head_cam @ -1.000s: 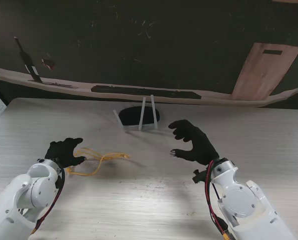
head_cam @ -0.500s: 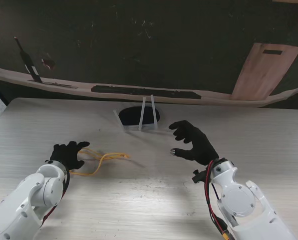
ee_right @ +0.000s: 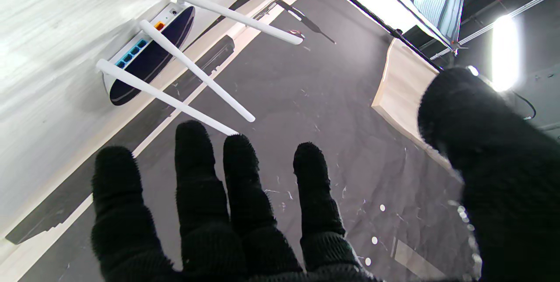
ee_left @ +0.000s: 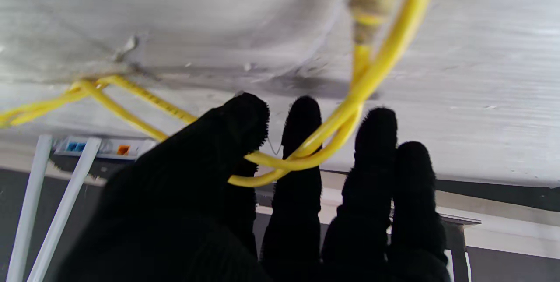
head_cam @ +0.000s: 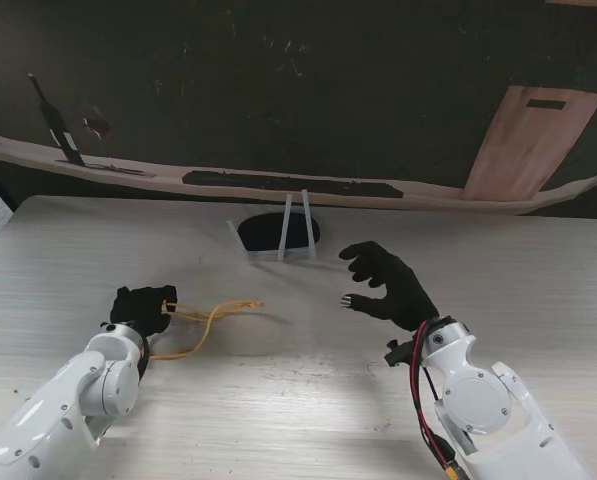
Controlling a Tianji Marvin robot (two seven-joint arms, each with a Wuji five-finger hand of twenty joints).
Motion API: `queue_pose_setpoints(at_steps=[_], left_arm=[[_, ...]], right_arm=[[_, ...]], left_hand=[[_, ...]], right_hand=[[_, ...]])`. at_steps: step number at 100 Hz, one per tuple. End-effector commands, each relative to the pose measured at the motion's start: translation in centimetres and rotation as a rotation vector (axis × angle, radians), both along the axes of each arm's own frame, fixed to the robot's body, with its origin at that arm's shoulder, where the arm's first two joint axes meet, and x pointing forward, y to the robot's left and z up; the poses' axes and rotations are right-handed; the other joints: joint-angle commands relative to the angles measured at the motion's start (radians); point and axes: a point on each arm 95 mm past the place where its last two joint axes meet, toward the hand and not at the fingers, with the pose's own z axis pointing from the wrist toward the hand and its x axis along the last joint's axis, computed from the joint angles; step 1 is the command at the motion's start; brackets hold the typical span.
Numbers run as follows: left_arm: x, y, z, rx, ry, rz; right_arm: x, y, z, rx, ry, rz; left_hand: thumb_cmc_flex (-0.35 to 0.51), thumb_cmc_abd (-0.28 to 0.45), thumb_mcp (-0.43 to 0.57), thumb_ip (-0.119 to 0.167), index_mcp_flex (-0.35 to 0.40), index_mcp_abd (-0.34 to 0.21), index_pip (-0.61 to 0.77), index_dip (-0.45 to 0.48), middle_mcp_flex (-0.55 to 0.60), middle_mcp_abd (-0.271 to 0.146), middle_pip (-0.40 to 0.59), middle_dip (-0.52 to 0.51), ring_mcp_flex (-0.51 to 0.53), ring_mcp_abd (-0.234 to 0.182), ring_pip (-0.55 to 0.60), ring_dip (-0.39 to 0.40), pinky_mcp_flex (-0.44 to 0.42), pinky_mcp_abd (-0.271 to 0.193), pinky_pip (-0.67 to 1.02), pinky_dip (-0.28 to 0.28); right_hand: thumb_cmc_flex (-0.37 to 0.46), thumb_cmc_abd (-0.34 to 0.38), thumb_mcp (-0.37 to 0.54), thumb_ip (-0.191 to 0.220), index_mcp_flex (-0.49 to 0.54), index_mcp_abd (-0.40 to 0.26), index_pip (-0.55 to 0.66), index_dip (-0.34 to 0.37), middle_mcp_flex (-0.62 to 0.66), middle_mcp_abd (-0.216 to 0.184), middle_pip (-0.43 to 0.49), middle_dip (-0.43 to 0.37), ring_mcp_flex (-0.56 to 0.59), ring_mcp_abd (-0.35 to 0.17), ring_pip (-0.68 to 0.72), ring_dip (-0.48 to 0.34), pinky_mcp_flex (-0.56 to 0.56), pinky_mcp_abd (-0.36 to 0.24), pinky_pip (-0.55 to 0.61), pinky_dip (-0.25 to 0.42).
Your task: Untangle the Ethernet cable and plug it into the router
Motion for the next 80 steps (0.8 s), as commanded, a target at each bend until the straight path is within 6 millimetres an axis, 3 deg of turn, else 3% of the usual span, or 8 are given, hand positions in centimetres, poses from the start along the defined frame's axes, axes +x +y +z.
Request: queue_pose_setpoints(at_steps=[1,7,16,42,54,80], left_arm=[[-0.3,-0.6,-0.5,-0.021,0.005,-0.013],[-0.4,-0.8,-0.4,-0.058,-0.034,-0.013],[-0.6,-1.1,-0.1,-0.159,-0.093,-0.008],[-1.4,-2.4,2.4,-0.382,-0.229,-0.041],[-1.6,-3.1,3.5,-0.459,-0.28,-0.075],[-1.9,-5.2,5.0,-0.639,-0.345,-0.137]], right_arm=[[-0.3,0.3,-0.1,0.005,0.009,0.012],[-0.3,0.4,-0.1,0.008,0.01,0.011],[-0.3,0.4,-0.1,0.009,0.011,0.011],[-0.3,0.4,0.0,0.014,0.015,0.013],[-0.3,0.5,-0.1,0.017,0.019,0.02],[-0.3,1.1,-0.2,0.024,0.045,0.05]], left_hand=[[0.048,-0.041,0.038,-0.03,0.024,0.004,0.039,-0.009,0.105,-0.03,-0.045,0.053,0.068,-0.077,0.059,0.013,0.035,-0.011,0.057,0.034],[0.078,-0.042,0.049,-0.027,0.027,0.005,0.043,-0.007,0.135,-0.036,-0.043,0.061,0.101,-0.086,0.078,0.017,0.062,-0.012,0.076,0.041],[0.103,-0.033,0.049,-0.023,0.017,0.029,0.047,-0.005,0.138,-0.021,-0.038,0.069,0.108,-0.063,0.101,0.023,0.076,-0.011,0.095,0.049],[0.218,0.073,-0.084,-0.032,-0.073,0.079,0.08,0.018,0.017,0.023,0.111,0.116,0.145,-0.019,0.195,0.087,0.143,0.036,0.175,0.082],[0.277,0.123,-0.152,-0.039,-0.093,0.1,0.083,0.023,-0.022,0.042,0.144,0.141,0.24,-0.058,0.32,0.143,0.24,0.041,0.268,0.11],[0.374,0.217,-0.323,-0.019,-0.126,0.157,0.066,0.013,-0.063,0.085,0.218,0.187,0.36,-0.1,0.559,0.229,0.376,0.069,0.453,0.148]], right_hand=[[0.003,0.011,-0.021,0.022,0.002,-0.01,-0.015,-0.01,0.016,0.008,-0.013,-0.018,0.008,0.006,0.004,0.009,0.003,0.024,-0.014,0.021],[0.005,0.013,-0.024,0.023,0.006,-0.011,-0.016,-0.01,0.018,0.007,-0.014,-0.019,0.009,0.006,0.004,0.009,0.003,0.025,-0.015,0.021],[0.005,0.017,-0.026,0.024,0.008,-0.009,-0.017,-0.01,0.02,0.007,-0.014,-0.019,0.01,0.007,0.003,0.009,0.004,0.025,-0.015,0.021],[0.003,0.028,-0.032,0.025,0.021,-0.007,-0.024,-0.013,0.027,0.01,-0.017,-0.02,0.015,0.01,0.003,0.009,0.005,0.029,-0.016,0.022],[0.004,0.033,-0.036,0.026,0.037,-0.005,-0.027,-0.014,0.035,0.012,-0.018,-0.02,0.02,0.012,0.003,0.009,0.007,0.03,-0.016,0.023],[0.017,0.037,-0.035,0.029,0.088,0.002,-0.036,-0.017,0.057,0.018,-0.019,-0.021,0.035,0.018,0.007,0.011,0.014,0.035,-0.015,0.022]])
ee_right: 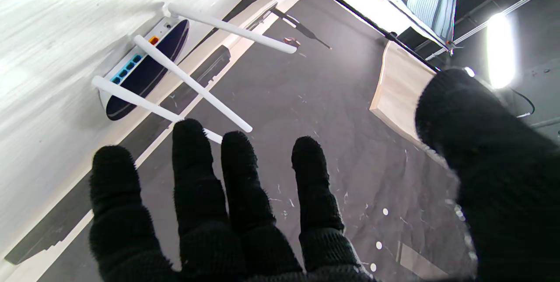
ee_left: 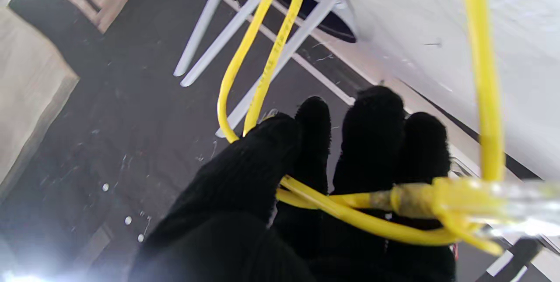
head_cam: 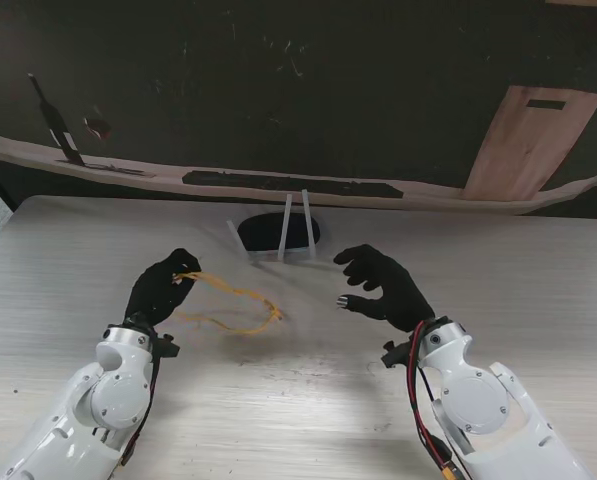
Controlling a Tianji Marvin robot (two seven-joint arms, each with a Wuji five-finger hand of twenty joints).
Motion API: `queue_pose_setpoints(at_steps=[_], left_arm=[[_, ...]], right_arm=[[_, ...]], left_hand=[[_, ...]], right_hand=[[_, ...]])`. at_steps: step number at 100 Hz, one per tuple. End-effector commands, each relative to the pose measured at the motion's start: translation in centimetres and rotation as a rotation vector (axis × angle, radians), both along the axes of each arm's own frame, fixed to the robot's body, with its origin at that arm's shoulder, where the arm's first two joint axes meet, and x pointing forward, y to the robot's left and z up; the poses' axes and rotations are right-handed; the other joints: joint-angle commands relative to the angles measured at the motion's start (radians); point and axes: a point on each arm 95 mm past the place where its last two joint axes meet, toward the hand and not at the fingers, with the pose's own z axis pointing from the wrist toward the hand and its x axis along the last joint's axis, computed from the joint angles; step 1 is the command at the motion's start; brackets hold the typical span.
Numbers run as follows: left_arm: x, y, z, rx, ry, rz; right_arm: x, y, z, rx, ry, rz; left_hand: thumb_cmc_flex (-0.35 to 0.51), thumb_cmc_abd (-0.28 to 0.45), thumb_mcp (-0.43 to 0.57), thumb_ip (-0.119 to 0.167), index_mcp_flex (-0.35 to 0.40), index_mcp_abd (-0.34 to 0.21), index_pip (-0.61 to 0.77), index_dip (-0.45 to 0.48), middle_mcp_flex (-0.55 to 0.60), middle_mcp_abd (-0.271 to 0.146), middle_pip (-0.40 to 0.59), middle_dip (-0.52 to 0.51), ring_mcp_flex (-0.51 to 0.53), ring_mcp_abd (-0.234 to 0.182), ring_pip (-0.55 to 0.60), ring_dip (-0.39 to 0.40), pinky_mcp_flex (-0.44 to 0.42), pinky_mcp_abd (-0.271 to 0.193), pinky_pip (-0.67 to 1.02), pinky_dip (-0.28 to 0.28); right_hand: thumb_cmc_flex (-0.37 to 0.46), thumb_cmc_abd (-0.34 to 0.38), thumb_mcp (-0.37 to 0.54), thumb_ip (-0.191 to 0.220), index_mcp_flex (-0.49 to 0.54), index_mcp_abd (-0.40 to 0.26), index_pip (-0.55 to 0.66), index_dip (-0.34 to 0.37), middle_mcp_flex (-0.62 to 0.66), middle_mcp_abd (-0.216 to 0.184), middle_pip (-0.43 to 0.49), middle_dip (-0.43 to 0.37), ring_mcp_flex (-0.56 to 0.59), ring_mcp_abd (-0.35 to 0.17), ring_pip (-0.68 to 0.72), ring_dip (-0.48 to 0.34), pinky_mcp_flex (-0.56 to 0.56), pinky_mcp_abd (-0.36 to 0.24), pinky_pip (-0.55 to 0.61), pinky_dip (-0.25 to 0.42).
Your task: Untangle the Ethernet cable and plug it into the router
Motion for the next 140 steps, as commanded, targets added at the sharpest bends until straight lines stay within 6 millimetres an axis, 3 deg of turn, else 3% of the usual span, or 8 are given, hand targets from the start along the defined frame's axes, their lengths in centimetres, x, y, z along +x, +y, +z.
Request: queue_pose_setpoints(at_steps=[1,19,52,79,114,132,136,140], left_arm=[[-0.1,-1.4,0.6,-0.018,-0.012,-0.031],[-0.1,-2.7,1.3,-0.062,-0.027,-0.096],[-0.1,-5.4,3.0,-0.074,-0.014,-0.288],[-0.2,-6.9,4.5,-0.13,-0.048,-0.379],[0.1,-8.0,5.1,-0.135,-0.063,-0.446],[0.2,-8.3,5.0,-0.142,-0.061,-0.456],[0.2,-8.3,4.9,-0.142,-0.063,-0.458],[0.2,-8.3,4.9,-0.142,-0.065,-0.459]], right_arm=[[-0.2,0.6,-0.1,0.0,0.016,0.028],[-0.2,1.7,-0.2,0.008,0.044,0.057],[0.0,4.6,-0.7,-0.029,0.042,0.146],[0.8,5.9,-1.7,-0.113,0.032,0.169],[3.3,8.0,-2.7,-0.244,0.022,0.14],[3.9,9.7,-3.3,-0.253,0.081,0.147],[3.9,10.0,-3.4,-0.237,0.102,0.152],[3.9,10.4,-3.4,-0.21,0.123,0.157]], left_hand=[[0.078,0.042,-0.035,-0.007,-0.041,0.02,0.021,0.01,-0.027,0.021,0.041,0.024,0.051,-0.044,0.081,0.03,0.044,0.005,0.105,0.047],[0.095,0.069,-0.095,0.002,-0.045,0.027,0.017,0.01,-0.035,0.026,0.102,0.026,0.117,-0.058,0.221,0.061,0.118,0.004,0.226,0.07],[0.098,0.074,-0.112,0.006,-0.038,0.022,0.011,0.005,-0.034,0.025,0.111,0.023,0.104,-0.054,0.23,0.064,0.102,0.001,0.231,0.071],[0.097,0.069,-0.112,0.01,-0.034,0.023,0.006,0.003,-0.027,0.029,0.114,0.023,0.1,-0.045,0.226,0.064,0.093,0.007,0.228,0.072],[0.097,0.079,-0.114,0.007,-0.025,0.019,-0.003,-0.001,-0.029,0.026,0.121,0.03,0.099,-0.045,0.223,0.064,0.091,0.007,0.224,0.073],[0.102,0.085,-0.123,0.007,-0.022,0.018,-0.006,-0.001,-0.031,0.027,0.123,0.03,0.09,-0.037,0.217,0.064,0.08,0.011,0.218,0.074],[0.103,0.085,-0.124,0.008,-0.022,0.018,-0.006,-0.001,-0.031,0.027,0.123,0.03,0.087,-0.036,0.215,0.064,0.079,0.011,0.217,0.074],[0.103,0.085,-0.126,0.008,-0.02,0.015,-0.009,-0.003,-0.031,0.026,0.123,0.03,0.085,-0.035,0.212,0.063,0.077,0.011,0.215,0.074]], right_hand=[[0.006,0.021,-0.016,0.024,0.019,0.002,-0.017,-0.015,0.018,0.012,-0.011,-0.012,0.014,0.005,0.009,0.011,0.007,0.025,-0.015,0.02],[0.025,0.016,-0.01,0.027,0.052,0.008,-0.028,-0.018,0.027,0.012,-0.013,-0.012,0.022,0.003,0.011,0.011,0.013,0.021,-0.014,0.017],[0.055,-0.042,0.039,0.023,0.049,-0.001,-0.017,-0.003,-0.002,-0.026,-0.008,-0.007,-0.028,-0.081,-0.039,-0.027,-0.009,-0.087,-0.051,-0.043],[0.088,-0.131,0.106,0.014,-0.06,0.022,0.004,0.006,-0.109,-0.053,0.005,-0.001,-0.122,-0.141,-0.096,-0.062,-0.075,-0.214,-0.128,-0.153],[0.091,-0.143,0.13,0.01,-0.202,0.081,0.001,-0.015,-0.318,-0.086,0.008,-0.012,-0.342,-0.217,-0.151,-0.083,-0.198,-0.349,-0.231,-0.262],[0.14,-0.135,0.142,0.018,-0.207,0.106,0.008,-0.019,-0.311,-0.069,0.026,-0.009,-0.328,-0.191,-0.129,-0.076,-0.18,-0.323,-0.227,-0.269],[0.188,-0.125,0.149,0.024,-0.193,0.112,0.014,-0.021,-0.28,-0.055,0.042,-0.005,-0.268,-0.152,-0.101,-0.066,-0.143,-0.257,-0.185,-0.252],[0.25,-0.112,0.17,0.032,-0.157,0.118,0.02,-0.022,-0.209,-0.034,0.062,0.002,-0.15,-0.092,-0.046,-0.043,-0.069,-0.149,-0.082,-0.211]])
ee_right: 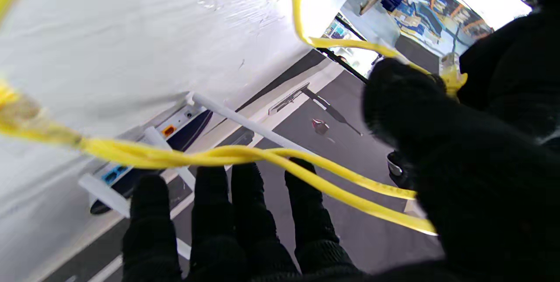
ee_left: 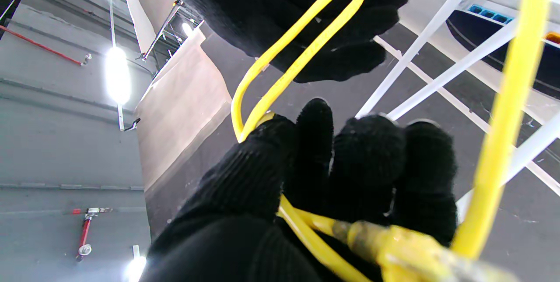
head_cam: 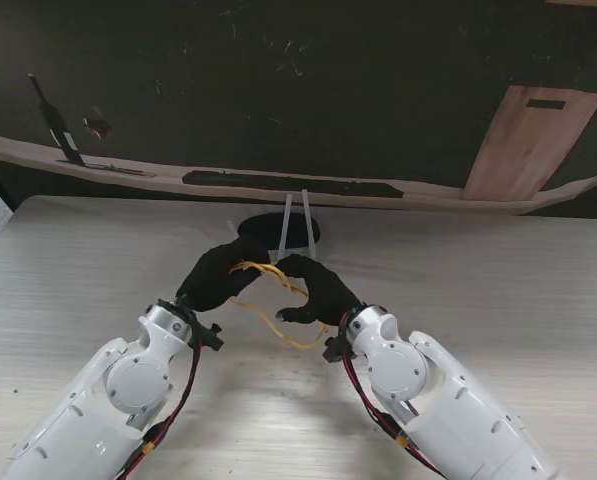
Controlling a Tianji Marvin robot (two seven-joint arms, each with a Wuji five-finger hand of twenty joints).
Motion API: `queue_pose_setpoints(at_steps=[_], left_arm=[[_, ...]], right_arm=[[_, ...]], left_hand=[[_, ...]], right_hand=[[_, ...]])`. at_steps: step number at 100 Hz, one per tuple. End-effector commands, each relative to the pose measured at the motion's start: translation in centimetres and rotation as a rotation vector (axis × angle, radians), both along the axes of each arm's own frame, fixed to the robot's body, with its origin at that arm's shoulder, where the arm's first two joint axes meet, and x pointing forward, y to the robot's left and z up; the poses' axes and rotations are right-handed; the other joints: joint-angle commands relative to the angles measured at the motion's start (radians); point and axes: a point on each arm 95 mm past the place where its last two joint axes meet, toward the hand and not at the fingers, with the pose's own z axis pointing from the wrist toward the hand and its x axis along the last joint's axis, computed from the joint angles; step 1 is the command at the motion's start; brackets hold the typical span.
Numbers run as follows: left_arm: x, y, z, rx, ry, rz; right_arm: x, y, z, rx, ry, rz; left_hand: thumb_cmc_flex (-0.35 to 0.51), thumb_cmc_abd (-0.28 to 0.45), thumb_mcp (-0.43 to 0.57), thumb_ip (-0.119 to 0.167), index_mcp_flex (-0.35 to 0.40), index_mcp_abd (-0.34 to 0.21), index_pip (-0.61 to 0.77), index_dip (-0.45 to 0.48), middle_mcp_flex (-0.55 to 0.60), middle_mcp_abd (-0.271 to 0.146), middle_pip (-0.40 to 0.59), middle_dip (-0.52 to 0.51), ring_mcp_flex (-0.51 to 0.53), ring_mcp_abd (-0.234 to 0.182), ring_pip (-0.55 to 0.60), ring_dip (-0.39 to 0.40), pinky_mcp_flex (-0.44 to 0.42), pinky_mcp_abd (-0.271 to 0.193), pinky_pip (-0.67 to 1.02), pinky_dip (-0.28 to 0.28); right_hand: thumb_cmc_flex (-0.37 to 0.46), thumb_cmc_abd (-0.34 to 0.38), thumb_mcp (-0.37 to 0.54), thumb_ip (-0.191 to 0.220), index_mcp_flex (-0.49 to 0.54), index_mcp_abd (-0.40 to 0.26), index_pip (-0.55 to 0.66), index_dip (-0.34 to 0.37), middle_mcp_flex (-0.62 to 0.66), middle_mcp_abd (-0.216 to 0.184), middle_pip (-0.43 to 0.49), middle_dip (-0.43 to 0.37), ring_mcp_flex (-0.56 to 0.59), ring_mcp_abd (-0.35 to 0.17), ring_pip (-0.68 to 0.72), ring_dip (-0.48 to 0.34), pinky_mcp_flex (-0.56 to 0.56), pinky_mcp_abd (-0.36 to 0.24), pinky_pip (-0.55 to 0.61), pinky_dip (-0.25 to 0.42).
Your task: Untangle the Ethernet cable and plug it into the router
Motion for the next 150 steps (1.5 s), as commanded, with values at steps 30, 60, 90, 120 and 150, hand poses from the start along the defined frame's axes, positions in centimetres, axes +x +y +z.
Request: queue_pose_setpoints(at_steps=[30,60,90,120,150], left_arm=[[0.2,-0.5,-0.2,-0.017,-0.016,0.006],[0.3,-0.3,-0.5,-0.025,-0.034,0.058],[0.1,1.9,-0.9,-0.004,-0.04,0.129],[0.0,3.0,-2.4,-0.041,0.044,0.184],[-0.4,2.9,-3.2,-0.027,0.174,0.12]], right_arm=[[-0.8,2.2,0.3,0.143,0.164,0.026],[-1.0,1.8,0.7,0.168,0.171,0.014],[-0.6,-0.1,2.0,0.186,0.059,-0.08],[-0.8,-1.6,4.1,0.254,-0.033,-0.109],[-1.2,-1.3,5.5,0.321,-0.096,-0.118]], left_hand=[[0.065,0.048,-0.048,0.011,0.006,-0.017,-0.029,-0.014,-0.011,-0.007,0.003,-0.005,-0.023,0.022,-0.037,0.006,-0.049,0.013,0.033,0.033],[-0.491,-0.051,0.357,0.037,-0.017,0.064,-0.467,-0.057,-0.191,-0.014,-0.135,-0.274,-0.311,0.094,-0.441,-0.078,-0.34,0.007,-0.268,0.003],[-0.707,-0.089,0.274,0.041,-0.171,0.095,-0.824,-0.219,-0.542,0.016,-0.392,-0.412,-0.759,0.06,-0.855,-0.246,-0.651,-0.066,-0.62,-0.182],[-0.704,-0.088,0.216,0.042,-0.191,0.107,-0.889,-0.257,-0.591,0.026,-0.428,-0.438,-0.822,0.052,-0.912,-0.269,-0.688,-0.092,-0.702,-0.235],[-0.7,-0.072,0.14,0.043,-0.119,0.18,-0.927,-0.28,-0.572,0.059,-0.454,-0.457,-0.845,0.039,-0.958,-0.297,-0.703,-0.118,-0.762,-0.271]], right_hand=[[0.387,0.243,-0.01,-0.06,0.53,-0.027,0.264,-0.243,0.735,0.099,0.258,0.018,0.77,0.158,0.751,0.194,0.553,0.293,1.109,0.134],[0.315,0.358,-0.107,-0.066,0.528,-0.035,0.299,-0.213,0.959,0.129,0.569,0.286,0.9,-0.115,1.352,0.383,0.962,0.064,1.639,0.161],[0.311,0.36,-0.107,-0.067,0.534,-0.051,0.314,-0.207,0.988,0.118,0.588,0.3,0.901,-0.141,1.366,0.424,0.968,0.023,1.682,0.181],[0.307,0.355,-0.101,-0.068,0.542,-0.049,0.316,-0.204,0.993,0.112,0.584,0.3,0.902,-0.143,1.362,0.432,0.967,0.021,1.679,0.182],[0.3,0.345,-0.088,-0.071,0.55,-0.053,0.319,-0.2,1.001,0.107,0.582,0.3,0.902,-0.147,1.359,0.438,0.965,0.026,1.67,0.18]])
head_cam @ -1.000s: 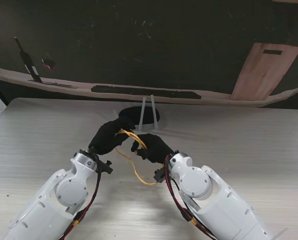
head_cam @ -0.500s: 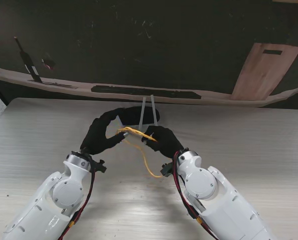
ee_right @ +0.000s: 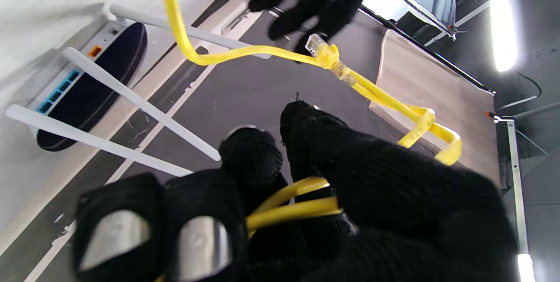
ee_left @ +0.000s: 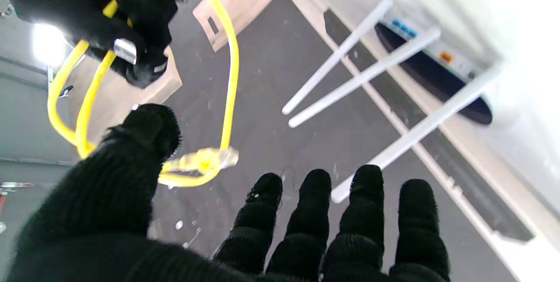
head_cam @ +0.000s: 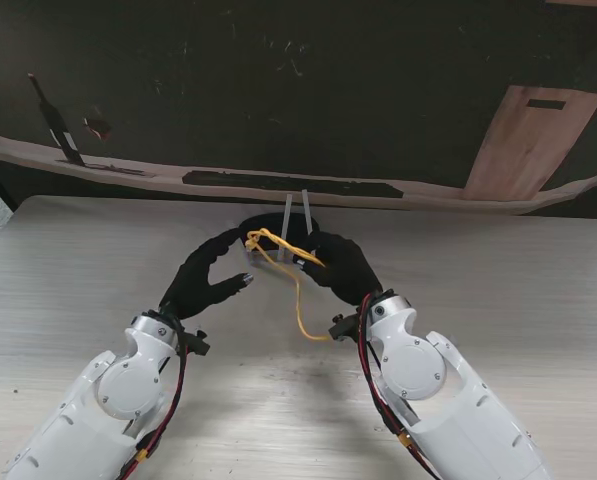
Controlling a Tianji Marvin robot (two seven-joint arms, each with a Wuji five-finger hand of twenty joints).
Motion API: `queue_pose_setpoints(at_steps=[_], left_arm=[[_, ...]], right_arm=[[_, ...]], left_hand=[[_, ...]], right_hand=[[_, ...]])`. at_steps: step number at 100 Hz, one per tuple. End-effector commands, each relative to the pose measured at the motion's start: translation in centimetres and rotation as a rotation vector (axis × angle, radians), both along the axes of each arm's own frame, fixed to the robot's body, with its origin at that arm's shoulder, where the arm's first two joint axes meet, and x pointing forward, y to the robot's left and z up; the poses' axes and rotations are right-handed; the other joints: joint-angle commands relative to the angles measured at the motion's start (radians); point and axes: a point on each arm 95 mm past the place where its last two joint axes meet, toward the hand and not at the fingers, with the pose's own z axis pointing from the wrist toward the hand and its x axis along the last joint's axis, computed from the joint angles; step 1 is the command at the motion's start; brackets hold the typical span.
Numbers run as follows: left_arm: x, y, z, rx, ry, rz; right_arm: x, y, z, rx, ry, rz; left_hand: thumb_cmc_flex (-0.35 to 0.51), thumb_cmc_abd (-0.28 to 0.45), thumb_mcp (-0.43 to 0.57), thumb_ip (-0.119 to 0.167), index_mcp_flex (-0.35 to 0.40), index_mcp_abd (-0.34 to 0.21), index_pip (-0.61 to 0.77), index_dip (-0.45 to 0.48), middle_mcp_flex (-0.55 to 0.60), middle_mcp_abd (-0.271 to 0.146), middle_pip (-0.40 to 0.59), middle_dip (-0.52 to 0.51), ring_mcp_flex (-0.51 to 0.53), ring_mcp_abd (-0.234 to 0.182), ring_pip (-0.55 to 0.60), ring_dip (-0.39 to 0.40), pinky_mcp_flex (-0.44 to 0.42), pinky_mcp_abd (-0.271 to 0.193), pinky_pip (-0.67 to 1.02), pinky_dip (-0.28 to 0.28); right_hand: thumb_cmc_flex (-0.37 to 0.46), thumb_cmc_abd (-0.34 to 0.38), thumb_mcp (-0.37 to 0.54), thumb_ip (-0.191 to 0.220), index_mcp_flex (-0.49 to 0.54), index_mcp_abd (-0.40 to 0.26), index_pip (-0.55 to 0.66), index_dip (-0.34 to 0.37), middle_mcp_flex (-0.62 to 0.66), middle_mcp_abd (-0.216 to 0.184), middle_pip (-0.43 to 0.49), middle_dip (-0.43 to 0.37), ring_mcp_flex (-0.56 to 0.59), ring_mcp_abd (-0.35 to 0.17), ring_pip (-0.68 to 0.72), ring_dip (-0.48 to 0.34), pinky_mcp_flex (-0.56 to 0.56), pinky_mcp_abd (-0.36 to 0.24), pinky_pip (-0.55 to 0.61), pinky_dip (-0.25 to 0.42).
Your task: Untangle the Ethernet cable and plug it into the router
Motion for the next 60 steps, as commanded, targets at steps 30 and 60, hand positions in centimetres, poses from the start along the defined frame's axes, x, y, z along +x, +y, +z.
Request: queue_pose_setpoints(at_steps=[30,60], left_arm=[[-0.3,-1.7,-1.9,-0.047,0.16,-0.096],[-0.1,-4.8,-1.5,-0.283,0.172,-0.11]], right_arm=[[-1.6,3.1,1.0,0.111,0.02,0.122],[-2.2,4.4,0.6,0.112,0.06,0.215]], left_hand=[[-0.01,0.048,-0.093,0.033,0.022,0.045,-0.061,-0.03,-0.01,0.031,-0.038,-0.026,-0.035,-0.004,-0.029,-0.046,-0.023,-0.089,-0.059,-0.041],[0.109,0.12,0.042,0.056,0.034,-0.006,0.067,0.036,0.094,0.024,0.052,0.024,0.083,0.007,0.093,-0.019,0.042,-0.084,0.093,0.036]], right_hand=[[-0.024,-0.009,0.034,-0.034,0.025,-0.026,0.04,0.015,0.123,0.134,0.099,0.016,-0.005,-0.195,0.055,0.031,0.039,-0.108,0.195,0.005],[-0.028,-0.008,0.037,-0.038,0.025,-0.027,0.04,0.013,0.121,0.129,0.094,0.012,-0.005,-0.189,0.046,0.026,0.035,-0.089,0.169,-0.003]])
